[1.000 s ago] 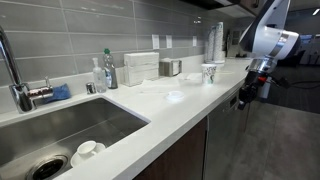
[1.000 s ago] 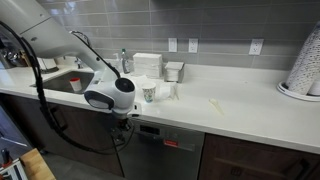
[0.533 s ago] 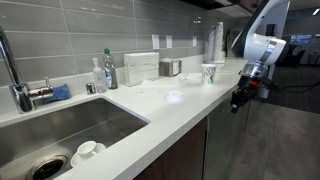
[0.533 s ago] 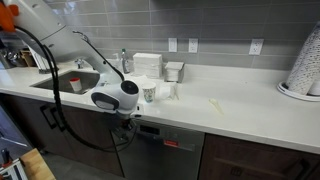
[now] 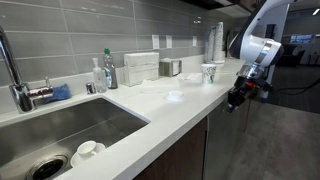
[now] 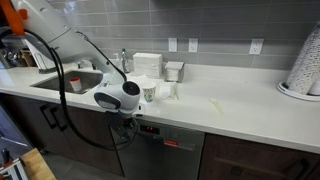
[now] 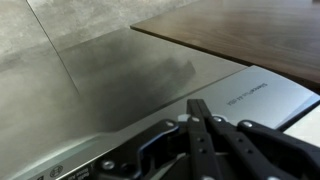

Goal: Push the button on the dishwasher

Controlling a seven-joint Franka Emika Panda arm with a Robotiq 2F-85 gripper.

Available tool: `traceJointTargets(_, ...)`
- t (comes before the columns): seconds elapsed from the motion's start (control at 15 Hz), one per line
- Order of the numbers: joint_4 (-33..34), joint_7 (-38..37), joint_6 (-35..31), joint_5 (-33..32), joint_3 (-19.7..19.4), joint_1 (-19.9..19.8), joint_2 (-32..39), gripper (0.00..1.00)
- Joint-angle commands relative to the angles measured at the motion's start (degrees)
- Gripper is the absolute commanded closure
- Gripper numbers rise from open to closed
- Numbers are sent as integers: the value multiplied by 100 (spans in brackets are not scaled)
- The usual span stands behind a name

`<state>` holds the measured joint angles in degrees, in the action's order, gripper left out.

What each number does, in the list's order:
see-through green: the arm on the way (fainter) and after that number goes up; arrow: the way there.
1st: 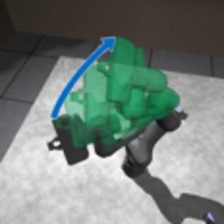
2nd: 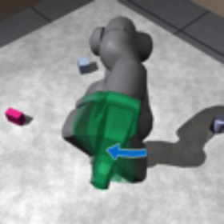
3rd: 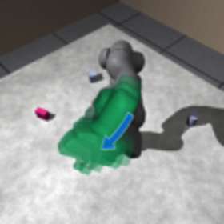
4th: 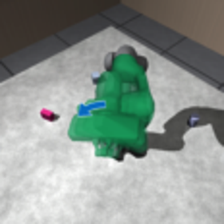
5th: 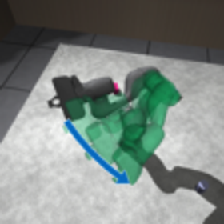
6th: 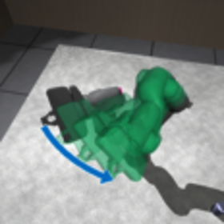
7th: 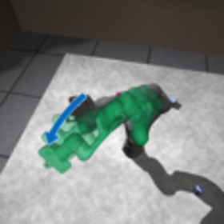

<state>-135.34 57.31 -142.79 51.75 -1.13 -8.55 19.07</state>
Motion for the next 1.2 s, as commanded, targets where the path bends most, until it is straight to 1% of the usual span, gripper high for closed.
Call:
traceJointTargets(0.0, 106, 225, -128, 311, 123, -111, 171, 100)
traceJointTargets(0.33, 148, 296, -208, 499, 141, -91, 236, 100)
traceJointTargets(0.6, 175, 450, -446, 690, 194, -84, 312, 100)
traceJointTargets(0.8, 185, 620, -359, 738, 205, -87, 330, 100)
traceJointTargets(0.93, 180, 839, -456, 922, 240, -101, 312, 100)
traceJointTargets(1.0, 171, 986, -510, 1092, 258, -118, 293, 100)
traceJointTargets(1.13, 136, 1382, -415, 1530, 301, -180, 225, 100)
